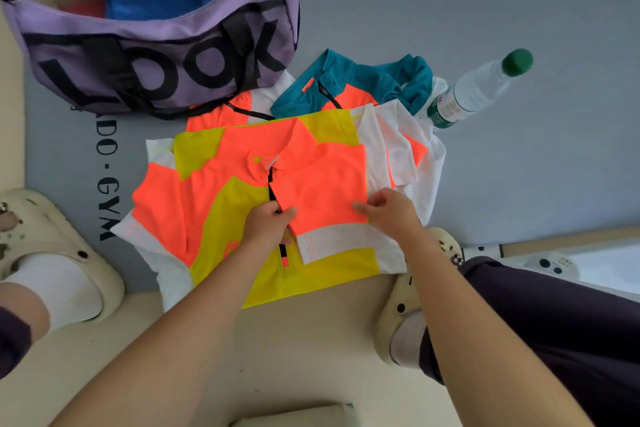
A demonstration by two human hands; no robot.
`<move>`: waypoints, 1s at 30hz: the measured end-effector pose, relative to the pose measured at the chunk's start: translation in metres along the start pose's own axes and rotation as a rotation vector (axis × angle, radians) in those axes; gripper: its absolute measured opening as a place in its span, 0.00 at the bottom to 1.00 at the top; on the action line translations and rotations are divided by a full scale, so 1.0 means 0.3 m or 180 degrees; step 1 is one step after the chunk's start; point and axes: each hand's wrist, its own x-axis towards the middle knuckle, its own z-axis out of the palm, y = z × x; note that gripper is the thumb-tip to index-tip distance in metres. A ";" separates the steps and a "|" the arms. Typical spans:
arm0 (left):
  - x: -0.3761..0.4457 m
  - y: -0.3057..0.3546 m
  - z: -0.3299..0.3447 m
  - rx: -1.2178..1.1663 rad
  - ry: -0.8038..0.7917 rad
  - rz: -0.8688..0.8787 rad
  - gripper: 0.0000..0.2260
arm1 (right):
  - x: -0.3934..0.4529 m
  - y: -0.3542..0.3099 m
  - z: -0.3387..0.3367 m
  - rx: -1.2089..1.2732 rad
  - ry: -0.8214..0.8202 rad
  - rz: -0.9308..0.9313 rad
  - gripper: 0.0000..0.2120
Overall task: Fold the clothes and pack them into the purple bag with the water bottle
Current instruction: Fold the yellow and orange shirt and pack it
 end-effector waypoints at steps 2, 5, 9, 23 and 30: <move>0.004 0.001 -0.002 0.0046 0.0000 0.0003 0.06 | -0.029 0.043 0.016 -0.0304 -0.0024 0.0123 0.12; -0.001 0.013 -0.018 0.0138 -0.0127 -0.0009 0.11 | -0.055 0.052 0.014 -0.0456 0.0222 0.0253 0.09; -0.002 0.045 -0.131 0.0692 0.0673 0.0458 0.19 | -0.088 -0.078 0.048 -0.0115 0.0640 -0.0352 0.06; 0.177 0.023 -0.639 0.3964 0.0814 0.1518 0.20 | -0.100 -0.337 0.462 -0.2028 -0.0105 -0.2262 0.37; 0.162 -0.060 -0.762 0.3915 0.0619 0.0620 0.22 | -0.084 -0.343 0.467 -0.1910 -0.0028 -0.2225 0.35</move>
